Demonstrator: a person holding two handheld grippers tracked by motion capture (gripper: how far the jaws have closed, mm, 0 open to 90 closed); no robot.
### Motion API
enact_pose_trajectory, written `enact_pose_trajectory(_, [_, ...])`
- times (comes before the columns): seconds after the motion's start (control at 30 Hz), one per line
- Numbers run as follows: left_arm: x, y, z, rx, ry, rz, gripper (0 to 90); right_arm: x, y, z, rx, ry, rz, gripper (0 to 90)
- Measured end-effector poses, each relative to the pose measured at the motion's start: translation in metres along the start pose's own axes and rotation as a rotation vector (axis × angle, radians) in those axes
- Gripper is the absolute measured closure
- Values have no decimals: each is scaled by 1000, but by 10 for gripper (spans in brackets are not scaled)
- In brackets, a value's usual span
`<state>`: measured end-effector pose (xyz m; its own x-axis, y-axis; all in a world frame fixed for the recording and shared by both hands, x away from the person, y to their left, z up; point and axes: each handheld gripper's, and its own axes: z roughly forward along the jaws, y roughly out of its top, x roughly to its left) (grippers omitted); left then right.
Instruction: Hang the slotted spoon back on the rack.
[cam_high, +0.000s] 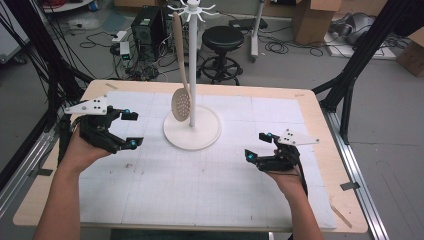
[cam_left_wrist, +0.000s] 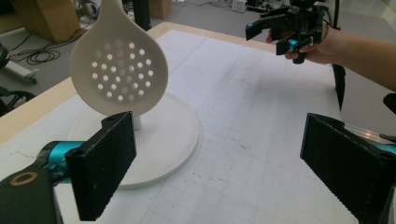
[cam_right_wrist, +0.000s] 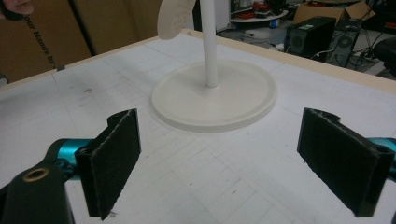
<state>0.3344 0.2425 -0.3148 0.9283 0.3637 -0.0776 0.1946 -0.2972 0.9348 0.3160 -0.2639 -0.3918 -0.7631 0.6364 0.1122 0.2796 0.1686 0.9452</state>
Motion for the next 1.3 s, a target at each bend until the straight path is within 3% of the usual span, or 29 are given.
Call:
enact_pose_trajectory(0.17, [-7,-17,3,-14,3,-5,70,-2,-1,1,4,4,6,124])
enact_pose_trajectory(0.33, [-6,-32,4,-26,14,-23,47,-4,-2,2,7,6,10,124])
enact_pose_trajectory(0.5, [-11,-35,-4,-71,-1,-9,17,-4,-2,1,8,1,10,123])
enact_pose_trajectory(0.8, [-11,-48,-7,-54,31,-23,17,-1,-1,5,17,5,-1,123])
enact_pose_trajectory(0.97, [-9,-51,-12,-72,49,-32,16,-2,-2,8,24,10,-10,124])
enact_pose_trajectory(1.3, [-9,-52,-11,-71,42,-38,16,-2,-2,8,28,10,-3,123])
